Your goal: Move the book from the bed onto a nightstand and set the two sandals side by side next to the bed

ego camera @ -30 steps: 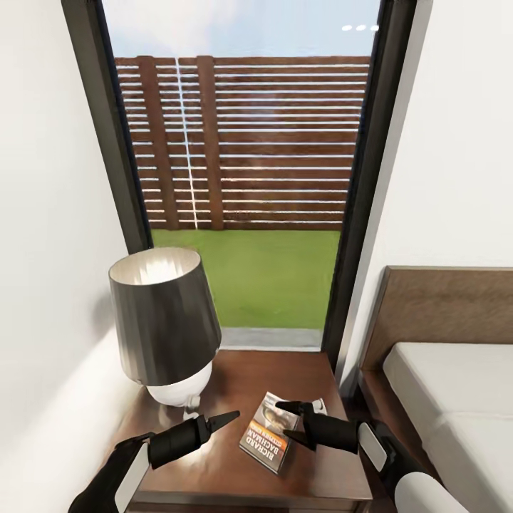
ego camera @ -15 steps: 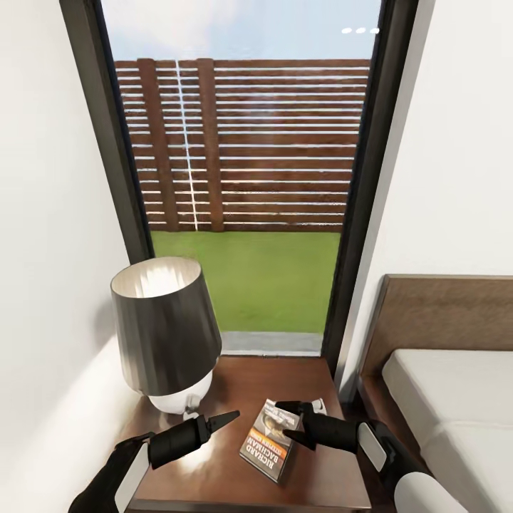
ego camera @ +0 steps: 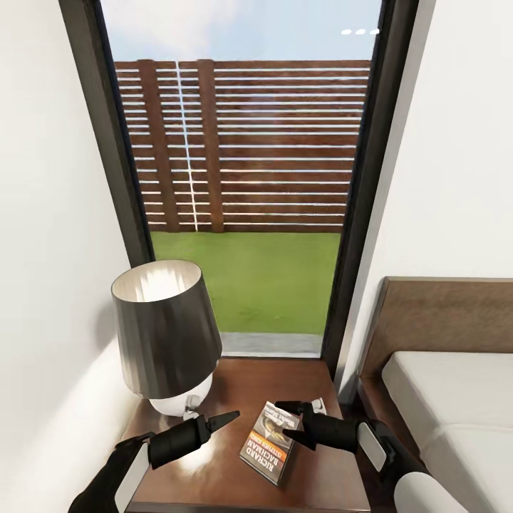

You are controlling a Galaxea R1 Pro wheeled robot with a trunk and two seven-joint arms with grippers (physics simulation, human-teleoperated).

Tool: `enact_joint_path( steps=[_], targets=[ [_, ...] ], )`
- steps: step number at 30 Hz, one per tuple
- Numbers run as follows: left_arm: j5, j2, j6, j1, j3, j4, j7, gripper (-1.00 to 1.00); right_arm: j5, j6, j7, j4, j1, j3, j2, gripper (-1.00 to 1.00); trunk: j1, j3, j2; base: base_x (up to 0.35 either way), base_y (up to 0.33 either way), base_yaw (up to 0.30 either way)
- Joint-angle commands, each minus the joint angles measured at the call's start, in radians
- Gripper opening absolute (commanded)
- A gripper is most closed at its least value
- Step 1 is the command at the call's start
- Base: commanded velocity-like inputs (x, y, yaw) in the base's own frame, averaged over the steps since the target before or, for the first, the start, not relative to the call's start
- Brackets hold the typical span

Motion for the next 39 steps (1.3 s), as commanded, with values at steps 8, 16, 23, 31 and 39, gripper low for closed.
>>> enact_joint_path(
  steps=[8, 16, 23, 31, 39],
  targets=[
    [0.004, 0.0, 0.009, 0.0, 0.0, 0.0, -0.001, 1.0, 0.003, 0.004, 0.003, 0.001, -0.001, -0.003, 0.009, 1.0, -0.015, 0.012, 0.028, 0.0, 0.0, 0.0],
    [0.004, 0.0, 0.009, 0.0, 0.0, 0.0, -0.001, 1.0, 0.003, 0.003, 0.003, 0.003, -0.001, -0.002, 0.012, 1.0, -0.046, 0.037, 0.084, 0.0, 0.0, 0.0],
    [0.004, 0.0, 0.009, 0.0, 0.0, 0.0, -0.001, 1.0, 0.003, 0.002, 0.002, 0.002, -0.001, -0.002, 0.026, 1.0, -0.073, 0.059, 0.133, 0.0, 0.0, 0.0],
    [-0.041, 0.002, -0.061, 0.0, 0.001, -0.001, -0.002, 1.0, 0.007, -0.13, 0.003, -0.003, -0.001, -0.002, 0.027, 1.0, -0.104, 0.084, 0.189, 0.0, 0.0, 0.0],
    [-0.102, 0.005, -0.102, 0.0, 0.003, 0.0, -0.001, 1.0, 0.017, -0.319, 0.008, 0.003, -0.001, 0.002, 0.021, 1.0, -0.134, 0.109, 0.245, 0.0, 0.0, 0.0]
  ],
)
